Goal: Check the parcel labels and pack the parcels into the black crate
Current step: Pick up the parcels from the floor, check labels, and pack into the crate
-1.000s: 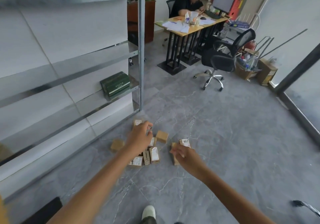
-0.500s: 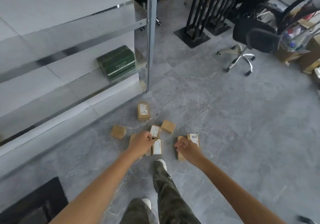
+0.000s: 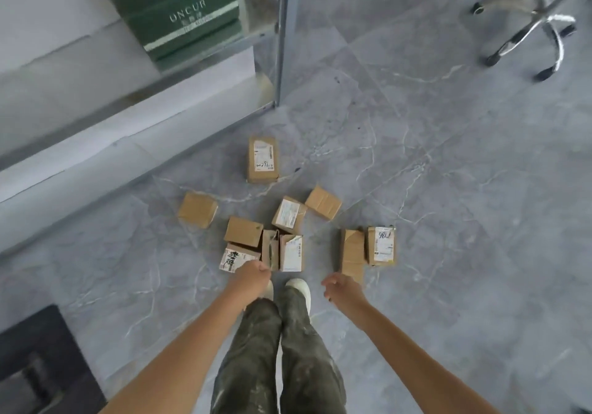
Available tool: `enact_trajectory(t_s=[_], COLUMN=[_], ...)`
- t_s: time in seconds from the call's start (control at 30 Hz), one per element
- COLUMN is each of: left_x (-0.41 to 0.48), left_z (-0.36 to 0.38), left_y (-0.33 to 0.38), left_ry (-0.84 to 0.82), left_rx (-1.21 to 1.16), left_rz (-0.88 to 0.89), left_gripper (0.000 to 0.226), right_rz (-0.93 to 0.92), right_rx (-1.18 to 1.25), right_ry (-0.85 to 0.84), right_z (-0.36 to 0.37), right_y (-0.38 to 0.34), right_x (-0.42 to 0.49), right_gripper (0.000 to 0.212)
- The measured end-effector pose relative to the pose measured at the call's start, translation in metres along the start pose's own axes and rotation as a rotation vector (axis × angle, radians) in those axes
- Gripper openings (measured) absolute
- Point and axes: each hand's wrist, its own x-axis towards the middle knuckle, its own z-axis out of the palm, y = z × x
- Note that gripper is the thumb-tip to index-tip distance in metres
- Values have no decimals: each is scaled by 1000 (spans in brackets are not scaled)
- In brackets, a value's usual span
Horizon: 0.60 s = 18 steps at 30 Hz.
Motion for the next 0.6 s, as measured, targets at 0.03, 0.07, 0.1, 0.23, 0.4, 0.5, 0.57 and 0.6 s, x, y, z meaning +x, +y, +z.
enact_trajectory(t_s=[0.03,0.07,0.1,0.23,0.4,0.5,0.57,0.6], left_x=[36,72,108,243,335,344,328,315], left_z=[12,24,35,76,120,129,127,123], left_y=[-9,-17,-23,-45,-73,-76,-72,-67], left_ry=[-23,-59,-111,-274,-382,-346,-428,-477], left_rx=[4,30,82,171,172,110,-36,-126], left_rz=[-1,9,24,33,60,59,4,-38], left_gripper=[23,20,18,23,48,43,49,54], right_rz=[10,21,43,103,29,90,122,122], right_rx=[5,2,1,4,17,117,167,186], right_ry=[-2,-2,-1,-25,-148,-168,-191,-195], right_z=[14,27,40,84,119,118,111,106], right_y=[7,14,22,43,46,42,36,32], right_x=[36,71,106,238,346,359,346,333], right_gripper=[29,30,31,45,51,51,56,59])
